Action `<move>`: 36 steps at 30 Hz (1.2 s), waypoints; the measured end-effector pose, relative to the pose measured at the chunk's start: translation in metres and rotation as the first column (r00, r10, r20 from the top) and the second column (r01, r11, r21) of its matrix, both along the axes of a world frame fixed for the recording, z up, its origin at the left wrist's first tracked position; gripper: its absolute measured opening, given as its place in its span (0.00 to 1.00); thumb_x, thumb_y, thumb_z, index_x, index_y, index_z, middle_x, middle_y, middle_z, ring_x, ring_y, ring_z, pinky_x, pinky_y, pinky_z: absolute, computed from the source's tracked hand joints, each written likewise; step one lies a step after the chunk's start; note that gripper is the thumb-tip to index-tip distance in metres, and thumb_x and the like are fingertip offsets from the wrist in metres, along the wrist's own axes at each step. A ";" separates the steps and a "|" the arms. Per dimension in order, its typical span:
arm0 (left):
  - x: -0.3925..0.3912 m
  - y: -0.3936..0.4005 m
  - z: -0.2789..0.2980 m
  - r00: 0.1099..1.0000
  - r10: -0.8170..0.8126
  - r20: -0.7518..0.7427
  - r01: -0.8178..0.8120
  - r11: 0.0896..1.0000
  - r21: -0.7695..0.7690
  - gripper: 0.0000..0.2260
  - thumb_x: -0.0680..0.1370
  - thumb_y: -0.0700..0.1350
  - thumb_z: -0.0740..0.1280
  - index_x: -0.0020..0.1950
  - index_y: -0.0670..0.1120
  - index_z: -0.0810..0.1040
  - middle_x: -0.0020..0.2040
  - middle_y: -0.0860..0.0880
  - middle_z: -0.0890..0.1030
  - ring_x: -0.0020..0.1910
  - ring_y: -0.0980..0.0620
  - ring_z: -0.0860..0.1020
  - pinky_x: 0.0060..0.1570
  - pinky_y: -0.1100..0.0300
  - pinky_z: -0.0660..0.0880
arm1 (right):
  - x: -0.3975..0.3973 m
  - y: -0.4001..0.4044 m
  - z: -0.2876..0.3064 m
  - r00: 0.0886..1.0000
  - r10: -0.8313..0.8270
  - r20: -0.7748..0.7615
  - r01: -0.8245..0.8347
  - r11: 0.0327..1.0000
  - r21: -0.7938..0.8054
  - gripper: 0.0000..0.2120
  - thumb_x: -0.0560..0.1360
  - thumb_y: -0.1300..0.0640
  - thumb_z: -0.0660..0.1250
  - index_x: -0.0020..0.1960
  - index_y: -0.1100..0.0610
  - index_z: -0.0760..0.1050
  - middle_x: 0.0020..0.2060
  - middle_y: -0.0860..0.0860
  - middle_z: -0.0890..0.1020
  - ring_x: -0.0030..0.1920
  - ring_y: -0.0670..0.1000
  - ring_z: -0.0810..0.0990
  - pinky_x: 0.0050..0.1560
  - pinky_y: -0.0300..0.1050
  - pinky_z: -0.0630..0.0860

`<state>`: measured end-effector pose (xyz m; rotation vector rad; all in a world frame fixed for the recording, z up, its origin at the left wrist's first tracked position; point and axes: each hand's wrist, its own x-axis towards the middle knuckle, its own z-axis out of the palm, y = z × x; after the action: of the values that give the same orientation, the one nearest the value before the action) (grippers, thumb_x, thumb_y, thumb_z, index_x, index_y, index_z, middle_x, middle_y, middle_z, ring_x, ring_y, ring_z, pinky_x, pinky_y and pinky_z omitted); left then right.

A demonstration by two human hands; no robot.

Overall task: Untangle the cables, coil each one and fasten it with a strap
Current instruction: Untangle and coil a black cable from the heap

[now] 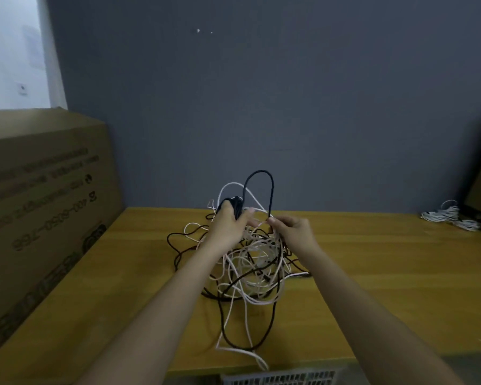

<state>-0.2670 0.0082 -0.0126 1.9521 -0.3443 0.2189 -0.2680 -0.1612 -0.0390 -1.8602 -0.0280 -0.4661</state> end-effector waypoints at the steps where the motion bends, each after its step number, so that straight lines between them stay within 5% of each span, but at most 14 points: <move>1: 0.002 -0.006 -0.002 1.000 0.022 -0.008 -0.022 0.999 0.025 0.19 0.78 0.57 0.64 0.56 0.43 0.69 0.45 0.52 0.81 0.47 0.49 0.79 0.47 0.57 0.75 | 0.000 0.002 -0.001 1.000 -0.001 -0.002 0.001 1.000 -0.013 0.06 0.77 0.56 0.68 0.46 0.57 0.83 0.23 0.42 0.75 0.23 0.38 0.68 0.30 0.36 0.65; 3: 0.002 -0.017 -0.006 0.998 0.059 -0.029 -0.057 0.996 0.070 0.23 0.73 0.59 0.69 0.54 0.43 0.69 0.46 0.48 0.77 0.47 0.46 0.77 0.49 0.48 0.75 | -0.003 0.005 -0.001 1.000 0.016 0.005 -0.015 0.998 -0.057 0.07 0.78 0.56 0.66 0.45 0.55 0.83 0.22 0.42 0.73 0.24 0.40 0.67 0.30 0.37 0.64; 9: 0.004 -0.033 -0.012 0.988 0.136 -0.068 -0.133 0.990 0.043 0.20 0.70 0.52 0.76 0.53 0.46 0.70 0.45 0.50 0.80 0.48 0.47 0.79 0.50 0.49 0.76 | -0.015 -0.003 0.002 0.989 0.151 -0.004 -0.144 0.938 -0.314 0.10 0.80 0.61 0.61 0.48 0.59 0.81 0.26 0.48 0.70 0.23 0.41 0.63 0.27 0.35 0.59; 14: 0.005 -0.040 -0.013 0.978 0.206 -0.028 -0.205 0.977 0.055 0.18 0.71 0.52 0.74 0.50 0.45 0.70 0.45 0.50 0.77 0.46 0.47 0.77 0.45 0.51 0.76 | -0.016 -0.008 -0.001 0.974 0.226 -0.020 -0.220 0.922 -0.318 0.10 0.76 0.60 0.67 0.55 0.51 0.81 0.40 0.45 0.83 0.40 0.44 0.80 0.39 0.39 0.74; 20: 0.011 -0.045 0.003 0.985 0.156 0.072 -0.154 0.987 -0.041 0.11 0.73 0.47 0.71 0.48 0.46 0.71 0.42 0.51 0.77 0.42 0.48 0.78 0.40 0.55 0.73 | -0.003 -0.003 -0.003 0.985 -0.005 0.175 0.042 0.976 -0.212 0.03 0.74 0.57 0.71 0.46 0.50 0.78 0.39 0.44 0.80 0.36 0.40 0.78 0.36 0.34 0.70; 23: 0.024 -0.038 0.037 0.974 0.194 0.115 -0.172 0.969 -0.176 0.08 0.74 0.44 0.69 0.47 0.45 0.71 0.41 0.51 0.76 0.42 0.46 0.78 0.43 0.51 0.76 | 0.010 -0.018 0.004 0.976 -0.148 0.158 0.195 0.917 -0.349 0.06 0.73 0.52 0.72 0.47 0.52 0.79 0.42 0.46 0.77 0.39 0.43 0.74 0.36 0.36 0.66; 28: 0.051 -0.024 0.100 0.937 0.253 0.243 -0.193 0.950 -0.246 0.09 0.74 0.43 0.70 0.48 0.43 0.71 0.42 0.50 0.77 0.42 0.47 0.77 0.45 0.52 0.74 | 0.029 -0.037 0.013 0.973 -0.232 0.016 0.217 0.879 -0.424 0.12 0.72 0.46 0.73 0.48 0.54 0.80 0.50 0.53 0.78 0.48 0.54 0.77 0.44 0.47 0.72; 32: 0.073 -0.012 0.129 0.908 0.310 0.281 -0.235 0.934 -0.269 0.09 0.75 0.43 0.69 0.49 0.44 0.70 0.42 0.50 0.75 0.44 0.46 0.76 0.45 0.54 0.73 | 0.038 -0.045 0.018 0.922 -0.385 0.038 0.325 0.718 -0.616 0.17 0.70 0.39 0.71 0.49 0.52 0.78 0.52 0.52 0.73 0.52 0.57 0.75 0.44 0.47 0.72; 36: 0.092 -0.004 0.131 0.905 0.328 0.271 -0.271 0.935 -0.227 0.09 0.76 0.43 0.68 0.50 0.43 0.69 0.40 0.52 0.73 0.43 0.47 0.75 0.42 0.54 0.71 | 0.052 -0.054 0.026 0.905 -0.403 -0.134 0.164 0.623 -0.765 0.18 0.73 0.43 0.70 0.39 0.57 0.74 0.34 0.51 0.71 0.33 0.52 0.72 0.30 0.43 0.62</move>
<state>-0.1747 0.0041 0.1181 1.7786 -0.2100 0.7365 -0.2165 -0.2152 -0.0126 -2.7683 0.3444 -0.4169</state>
